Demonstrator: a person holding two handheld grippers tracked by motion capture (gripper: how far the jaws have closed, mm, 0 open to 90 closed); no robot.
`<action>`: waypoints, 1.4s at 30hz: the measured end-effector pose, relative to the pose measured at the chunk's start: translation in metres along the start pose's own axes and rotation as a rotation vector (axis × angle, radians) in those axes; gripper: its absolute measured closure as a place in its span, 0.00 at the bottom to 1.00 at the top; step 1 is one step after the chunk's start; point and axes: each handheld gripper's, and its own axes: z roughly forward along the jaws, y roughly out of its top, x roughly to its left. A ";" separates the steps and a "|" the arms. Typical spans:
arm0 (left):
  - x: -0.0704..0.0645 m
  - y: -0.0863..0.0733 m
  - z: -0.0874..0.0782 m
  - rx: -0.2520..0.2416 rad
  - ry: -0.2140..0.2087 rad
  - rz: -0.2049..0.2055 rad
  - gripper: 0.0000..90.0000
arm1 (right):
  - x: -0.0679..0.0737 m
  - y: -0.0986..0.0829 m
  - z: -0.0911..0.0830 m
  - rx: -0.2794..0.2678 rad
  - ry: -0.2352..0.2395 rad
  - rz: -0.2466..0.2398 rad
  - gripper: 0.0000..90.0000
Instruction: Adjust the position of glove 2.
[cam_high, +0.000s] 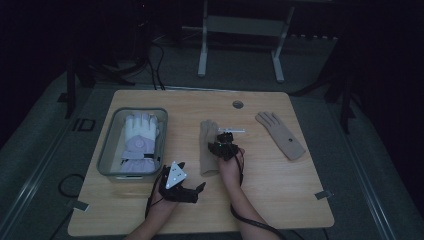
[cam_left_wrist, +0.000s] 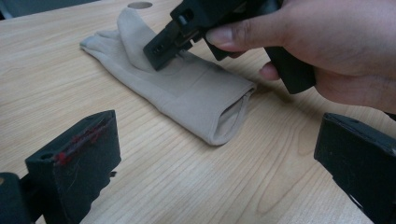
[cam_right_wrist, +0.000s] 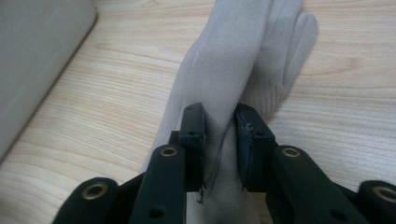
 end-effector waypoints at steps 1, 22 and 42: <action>0.000 0.000 0.000 0.000 0.002 0.000 0.01 | -0.001 -0.001 0.001 -0.001 0.003 -0.011 0.78; 0.000 -0.003 0.001 0.000 -0.017 0.000 0.01 | -0.029 0.027 -0.049 0.041 -0.033 -0.309 0.53; 0.000 -0.003 0.001 0.006 -0.017 0.003 0.01 | -0.180 0.056 -0.124 -0.039 -0.167 -0.305 0.59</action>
